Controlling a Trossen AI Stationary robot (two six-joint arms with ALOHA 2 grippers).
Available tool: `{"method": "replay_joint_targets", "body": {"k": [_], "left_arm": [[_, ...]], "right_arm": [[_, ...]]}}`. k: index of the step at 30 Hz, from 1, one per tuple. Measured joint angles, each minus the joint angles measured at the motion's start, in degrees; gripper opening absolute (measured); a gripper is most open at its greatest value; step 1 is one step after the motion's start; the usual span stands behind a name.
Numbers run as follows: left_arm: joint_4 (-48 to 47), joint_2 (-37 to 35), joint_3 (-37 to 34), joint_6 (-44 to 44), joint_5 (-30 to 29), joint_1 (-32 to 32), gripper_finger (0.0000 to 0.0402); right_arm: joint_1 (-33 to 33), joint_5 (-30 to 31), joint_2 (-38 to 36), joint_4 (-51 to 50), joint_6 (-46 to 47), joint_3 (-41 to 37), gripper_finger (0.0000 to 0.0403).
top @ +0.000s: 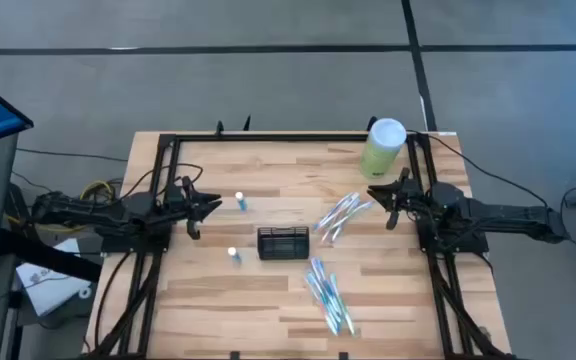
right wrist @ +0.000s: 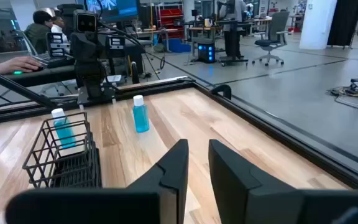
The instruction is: Pick & Place toothbrushing station
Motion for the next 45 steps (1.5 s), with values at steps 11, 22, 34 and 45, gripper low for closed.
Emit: {"method": "replay_joint_targets", "body": {"k": [11,22,34,45], "left_arm": [[0.0,0.0,0.0,-1.1,0.0,0.0,0.0076],[0.0,0.0,0.0,-0.9,0.0,0.0,0.0076],[0.0,0.0,0.0,-0.9,0.0,0.0,0.0076],[-0.1,0.0,0.0,-0.9,0.0,0.0,0.0076]], "right_arm": [[0.0,0.0,0.0,0.0,0.0,0.0,0.0056],[-0.3,0.0,0.3,0.4,6.1,0.2,0.0056],[-0.5,0.0,21.6,-0.3,7.3,6.2,0.0056],[-0.5,1.4,44.2,-7.8,0.1,18.1,0.0058]]}}
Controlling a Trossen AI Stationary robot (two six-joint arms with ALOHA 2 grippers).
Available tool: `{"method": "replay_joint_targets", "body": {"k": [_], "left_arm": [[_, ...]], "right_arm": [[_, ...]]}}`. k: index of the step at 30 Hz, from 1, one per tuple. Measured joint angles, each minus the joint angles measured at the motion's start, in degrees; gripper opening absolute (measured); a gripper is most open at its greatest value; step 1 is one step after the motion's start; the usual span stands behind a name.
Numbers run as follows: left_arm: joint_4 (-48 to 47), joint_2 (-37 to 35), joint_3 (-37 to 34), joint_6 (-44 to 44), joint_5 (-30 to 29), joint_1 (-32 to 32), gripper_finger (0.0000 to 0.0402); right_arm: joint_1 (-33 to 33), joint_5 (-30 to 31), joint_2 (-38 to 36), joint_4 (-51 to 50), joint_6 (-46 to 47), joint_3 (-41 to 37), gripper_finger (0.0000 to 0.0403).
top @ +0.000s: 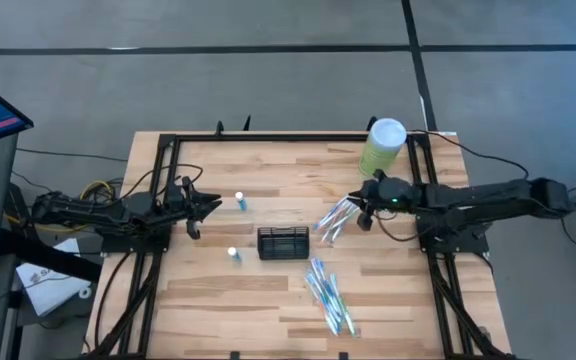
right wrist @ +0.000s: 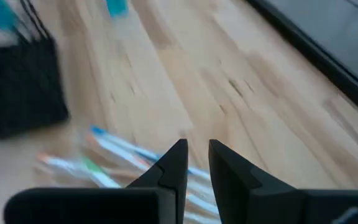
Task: Pick & Place toothbrushing station
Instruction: Put the orange toothbrush into the mesh
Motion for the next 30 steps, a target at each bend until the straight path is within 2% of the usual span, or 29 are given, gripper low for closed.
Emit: {"method": "replay_joint_targets", "body": {"k": [3,7,12,16,20,30], "left_arm": [[0.0,0.0,0.0,0.0,0.0,0.0,0.0076],[0.0,0.0,0.0,0.0,0.0,0.0,0.0076],[0.0,0.0,0.0,-0.2,0.0,0.0,0.0076],[0.0,0.0,0.0,-0.2,0.0,0.0,0.0076],[0.0,0.0,0.0,-0.2,0.0,0.0,0.0076],[0.1,2.3,-0.1,-0.2,0.0,0.0,0.0076]], "right_arm": [[0.0,0.5,4.9,-5.9,-0.6,3.8,0.0073],[0.0,1.1,10.1,-10.4,-0.8,7.3,0.0119],[0.0,1.9,14.7,-11.4,-4.5,9.8,0.0191],[0.1,1.9,16.7,-12.1,-5.4,10.8,0.0229],[0.1,1.8,18.4,-13.4,-6.6,11.1,0.0236],[0.2,1.5,19.4,-12.9,-9.4,11.1,0.0216]]}}
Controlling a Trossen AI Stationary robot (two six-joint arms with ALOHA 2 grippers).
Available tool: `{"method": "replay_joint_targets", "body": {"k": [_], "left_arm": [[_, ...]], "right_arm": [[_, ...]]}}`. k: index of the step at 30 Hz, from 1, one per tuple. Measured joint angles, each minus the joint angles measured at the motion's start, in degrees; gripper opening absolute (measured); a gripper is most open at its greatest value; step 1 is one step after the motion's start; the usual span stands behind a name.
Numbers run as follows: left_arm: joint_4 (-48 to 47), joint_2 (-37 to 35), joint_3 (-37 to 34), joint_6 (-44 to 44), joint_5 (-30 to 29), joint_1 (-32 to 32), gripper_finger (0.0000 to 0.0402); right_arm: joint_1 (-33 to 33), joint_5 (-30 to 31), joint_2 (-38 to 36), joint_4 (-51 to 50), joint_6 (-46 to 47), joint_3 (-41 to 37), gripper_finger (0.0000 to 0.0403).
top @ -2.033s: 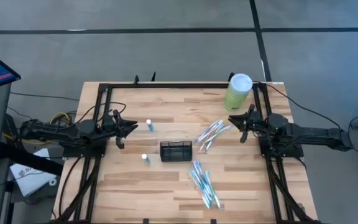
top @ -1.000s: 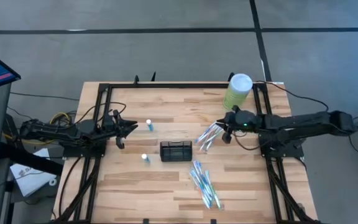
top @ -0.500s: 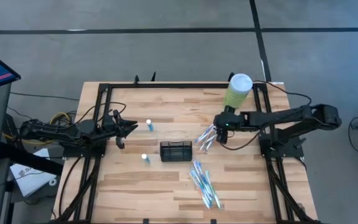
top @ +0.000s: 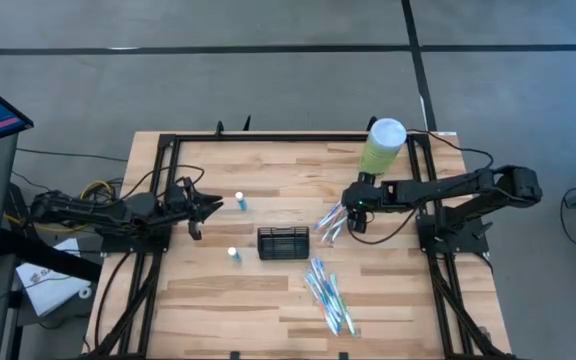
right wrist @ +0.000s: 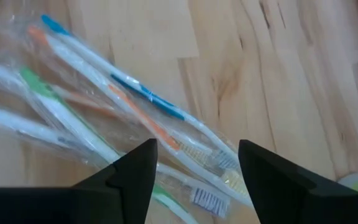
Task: Pick & Place toothbrushing station
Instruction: Put the orange toothbrush into the mesh
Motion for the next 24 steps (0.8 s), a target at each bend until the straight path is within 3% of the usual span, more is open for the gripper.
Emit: {"method": "replay_joint_targets", "body": {"k": [9,24], "left_arm": [[1.3,1.8,0.0,0.0,0.0,0.0,0.0076],[2.1,1.9,0.0,0.0,0.0,0.0,0.0076]], "right_arm": [[0.3,-0.2,1.1,-0.2,-0.4,-0.1,0.0209],[1.6,-0.1,10.2,5.4,-4.5,0.0,0.0195]]}}
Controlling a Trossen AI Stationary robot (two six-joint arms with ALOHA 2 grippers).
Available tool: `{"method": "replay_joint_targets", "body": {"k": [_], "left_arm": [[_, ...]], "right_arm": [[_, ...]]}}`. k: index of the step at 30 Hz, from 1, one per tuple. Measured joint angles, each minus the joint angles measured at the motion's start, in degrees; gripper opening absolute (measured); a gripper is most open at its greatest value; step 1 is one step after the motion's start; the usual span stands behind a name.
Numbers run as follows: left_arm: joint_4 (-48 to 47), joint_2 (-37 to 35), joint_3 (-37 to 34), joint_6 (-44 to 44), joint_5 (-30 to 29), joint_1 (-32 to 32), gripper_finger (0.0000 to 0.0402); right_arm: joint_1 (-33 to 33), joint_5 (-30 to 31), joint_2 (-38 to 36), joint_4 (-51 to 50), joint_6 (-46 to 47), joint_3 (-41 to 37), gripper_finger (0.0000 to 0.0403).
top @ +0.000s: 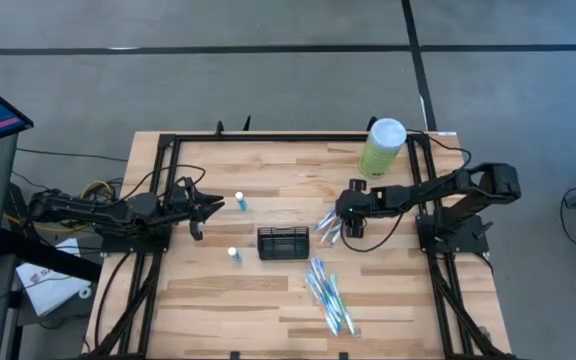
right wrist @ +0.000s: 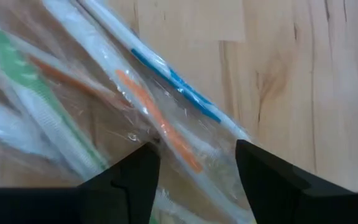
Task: Pick & Place toothbrushing station
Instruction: Put the orange toothbrush into the mesh
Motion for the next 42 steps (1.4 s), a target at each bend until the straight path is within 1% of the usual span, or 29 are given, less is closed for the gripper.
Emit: {"method": "replay_joint_targets", "body": {"k": [3,7,11,13,19,23,25,29,32,38,42], "left_arm": [[0.0,0.0,0.0,0.0,0.0,0.0,0.0076],[0.1,0.0,0.0,0.0,0.0,0.0,0.0076],[0.1,0.0,0.0,0.0,0.0,0.0,0.0076],[0.1,0.0,0.0,0.0,0.0,0.0,0.0076],[0.1,0.0,0.0,-0.2,0.0,0.0,0.0076],[0.1,0.0,0.0,-1.3,0.0,0.0,0.0076],[0.2,0.0,0.0,-3.0,0.0,0.0,0.0076],[0.3,0.0,0.0,-3.4,0.8,0.0,0.0076],[0.6,0.2,0.1,-3.7,2.5,0.0,0.0076],[2.9,1.6,0.1,-3.9,3.1,0.0,0.0076],[6.1,4.2,0.1,-3.9,3.1,0.0,0.0076]], "right_arm": [[0.2,0.0,0.0,-0.2,0.3,0.0,0.016],[0.6,0.1,-0.9,-1.1,0.3,0.4,0.0095],[0.6,0.1,-1.0,-2.6,0.3,2.3,0.0031],[0.6,0.1,-1.0,-3.4,0.0,3.1,0.0014],[0.6,0.1,-1.0,-4.9,-0.1,4.4,0.0033],[0.6,0.1,-1.0,-7.2,-0.1,5.5,0.0011],[0.6,0.1,-1.0,-8.9,0.1,6.6,0.0013],[0.7,0.6,-1.0,-12.1,0.7,8.9,0.0018],[1.4,2.0,-1.0,-15.8,0.7,11.2,0.0009],[3.4,3.8,-1.0,-22.1,0.8,16.8,0.0016],[4.8,7.7,-1.0,-27.8,0.7,21.4,0.0009]]}}
